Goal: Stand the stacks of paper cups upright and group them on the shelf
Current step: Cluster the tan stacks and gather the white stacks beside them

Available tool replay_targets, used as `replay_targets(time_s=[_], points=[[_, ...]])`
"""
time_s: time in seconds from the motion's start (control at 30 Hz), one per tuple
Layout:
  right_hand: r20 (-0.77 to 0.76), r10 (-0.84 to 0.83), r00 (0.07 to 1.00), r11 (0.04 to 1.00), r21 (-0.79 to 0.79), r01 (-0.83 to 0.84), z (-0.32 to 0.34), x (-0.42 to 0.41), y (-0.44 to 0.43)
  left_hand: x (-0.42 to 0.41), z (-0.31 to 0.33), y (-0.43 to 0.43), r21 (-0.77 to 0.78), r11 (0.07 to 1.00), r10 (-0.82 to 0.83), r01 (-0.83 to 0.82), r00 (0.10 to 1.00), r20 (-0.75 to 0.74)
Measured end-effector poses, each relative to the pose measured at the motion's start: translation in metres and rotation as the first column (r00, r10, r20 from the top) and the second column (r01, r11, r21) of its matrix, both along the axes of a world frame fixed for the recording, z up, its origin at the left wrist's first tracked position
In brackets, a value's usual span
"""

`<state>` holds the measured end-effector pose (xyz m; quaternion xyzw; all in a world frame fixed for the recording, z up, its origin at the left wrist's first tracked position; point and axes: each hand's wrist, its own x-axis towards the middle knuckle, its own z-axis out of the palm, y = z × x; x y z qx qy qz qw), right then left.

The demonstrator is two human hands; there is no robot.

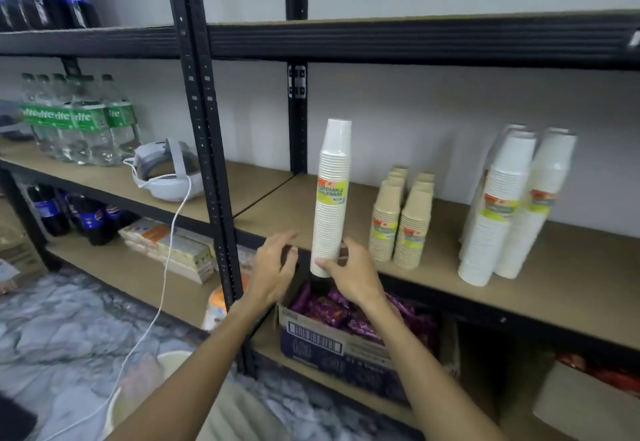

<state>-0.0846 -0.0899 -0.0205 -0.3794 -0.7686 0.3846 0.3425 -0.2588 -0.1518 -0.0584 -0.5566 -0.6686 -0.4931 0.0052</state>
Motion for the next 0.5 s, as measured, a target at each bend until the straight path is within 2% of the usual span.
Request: replay_targets(time_s=[0.23, 0.37, 0.5], points=[[0.038, -0.061, 0.997, 0.997, 0.057, 0.059, 0.004, 0.114, -0.023, 0.093, 0.01, -0.013, 0.004, 0.983, -0.18, 0.184, 0.967, -0.179], [0.055, -0.169, 0.984, 0.985, 0.041, 0.167, 0.007, 0.179, -0.017, 0.148, 0.01, -0.004, 0.012, 0.949, -0.309, 0.315, 0.937, -0.162], [0.042, -0.265, 0.963, 0.964, 0.032, 0.264, 0.01, 0.234, -0.005, 0.209, 0.012, 0.02, -0.05, 0.928, -0.373, 0.37, 0.912, -0.17]])
